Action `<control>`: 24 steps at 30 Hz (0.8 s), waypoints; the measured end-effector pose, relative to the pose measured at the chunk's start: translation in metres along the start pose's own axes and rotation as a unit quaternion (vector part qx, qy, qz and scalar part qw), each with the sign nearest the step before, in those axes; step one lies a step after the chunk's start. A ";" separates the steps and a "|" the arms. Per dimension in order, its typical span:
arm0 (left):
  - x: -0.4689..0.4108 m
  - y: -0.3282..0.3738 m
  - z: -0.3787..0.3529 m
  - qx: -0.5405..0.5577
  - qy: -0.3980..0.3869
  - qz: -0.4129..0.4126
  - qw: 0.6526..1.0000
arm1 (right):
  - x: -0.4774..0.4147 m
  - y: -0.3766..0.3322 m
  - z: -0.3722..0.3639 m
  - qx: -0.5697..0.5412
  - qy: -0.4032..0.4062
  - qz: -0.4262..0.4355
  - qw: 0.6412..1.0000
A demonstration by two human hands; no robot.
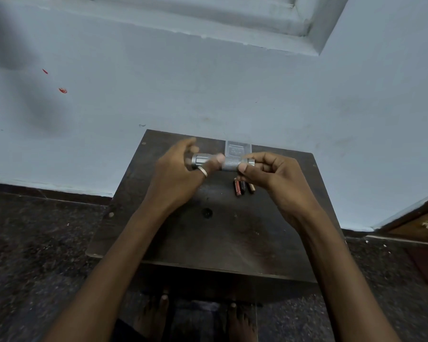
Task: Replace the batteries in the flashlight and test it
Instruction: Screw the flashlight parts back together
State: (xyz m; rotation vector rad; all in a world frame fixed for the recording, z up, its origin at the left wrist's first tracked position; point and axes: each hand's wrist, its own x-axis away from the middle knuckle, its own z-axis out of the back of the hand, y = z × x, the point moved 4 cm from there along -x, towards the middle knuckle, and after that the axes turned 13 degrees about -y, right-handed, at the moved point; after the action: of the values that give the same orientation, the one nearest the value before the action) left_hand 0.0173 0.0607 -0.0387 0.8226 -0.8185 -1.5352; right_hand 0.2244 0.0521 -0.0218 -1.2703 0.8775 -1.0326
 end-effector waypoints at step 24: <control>0.003 -0.005 0.000 0.314 -0.004 0.090 0.945 | -0.002 0.003 0.007 0.002 0.001 -0.023 1.000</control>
State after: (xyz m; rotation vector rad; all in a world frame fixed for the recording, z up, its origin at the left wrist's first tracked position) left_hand 0.0139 0.0581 -0.0433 1.1593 -1.3848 -1.1165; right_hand 0.2306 0.0564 -0.0240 -1.2913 0.8505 -1.0709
